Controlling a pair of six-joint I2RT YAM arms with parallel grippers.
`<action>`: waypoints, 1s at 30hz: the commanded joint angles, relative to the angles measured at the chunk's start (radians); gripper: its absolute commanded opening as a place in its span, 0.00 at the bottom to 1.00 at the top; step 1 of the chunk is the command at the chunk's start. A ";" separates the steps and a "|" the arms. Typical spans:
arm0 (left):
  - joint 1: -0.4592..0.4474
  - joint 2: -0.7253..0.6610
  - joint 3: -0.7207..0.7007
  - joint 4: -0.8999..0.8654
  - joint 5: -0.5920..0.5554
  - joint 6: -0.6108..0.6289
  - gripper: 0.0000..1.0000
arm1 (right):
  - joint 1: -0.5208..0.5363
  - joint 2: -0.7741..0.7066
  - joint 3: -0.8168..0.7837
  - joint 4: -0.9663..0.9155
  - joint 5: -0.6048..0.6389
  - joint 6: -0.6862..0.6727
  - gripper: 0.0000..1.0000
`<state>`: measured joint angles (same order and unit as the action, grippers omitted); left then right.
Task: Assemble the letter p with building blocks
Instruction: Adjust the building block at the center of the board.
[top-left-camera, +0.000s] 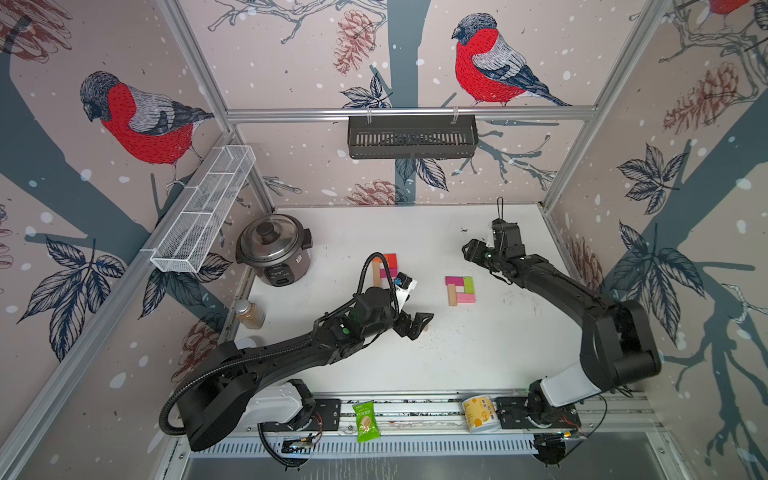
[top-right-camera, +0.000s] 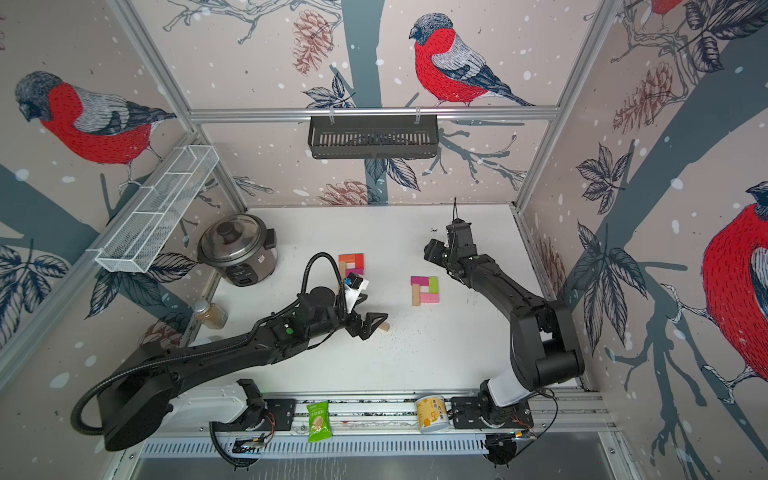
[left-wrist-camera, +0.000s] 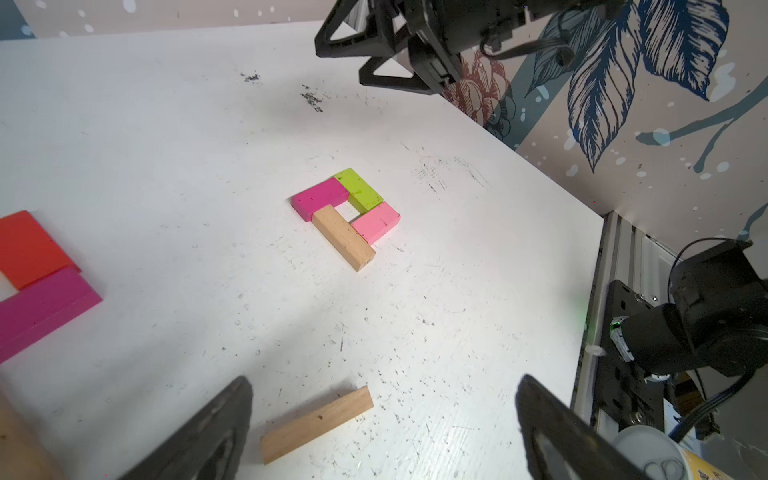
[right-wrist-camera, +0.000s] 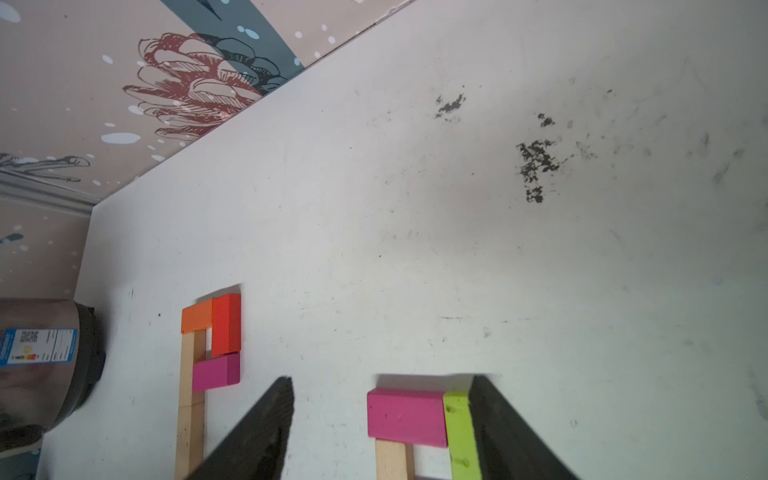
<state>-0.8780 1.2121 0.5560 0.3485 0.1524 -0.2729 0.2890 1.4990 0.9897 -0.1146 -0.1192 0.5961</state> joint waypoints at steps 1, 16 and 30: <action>-0.001 -0.063 -0.016 0.007 -0.014 -0.060 0.97 | 0.039 -0.082 -0.039 -0.105 0.044 -0.065 0.83; 0.013 -0.463 -0.188 -0.424 -0.261 -0.644 0.97 | 0.441 -0.146 -0.171 -0.091 0.134 -0.193 0.99; 0.142 -0.560 -0.201 -0.534 -0.191 -0.750 0.97 | 0.653 0.150 -0.108 -0.036 0.174 -0.210 0.68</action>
<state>-0.7399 0.6506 0.3576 -0.1783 -0.0334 -0.9993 0.9287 1.6321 0.8703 -0.1715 0.0277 0.3943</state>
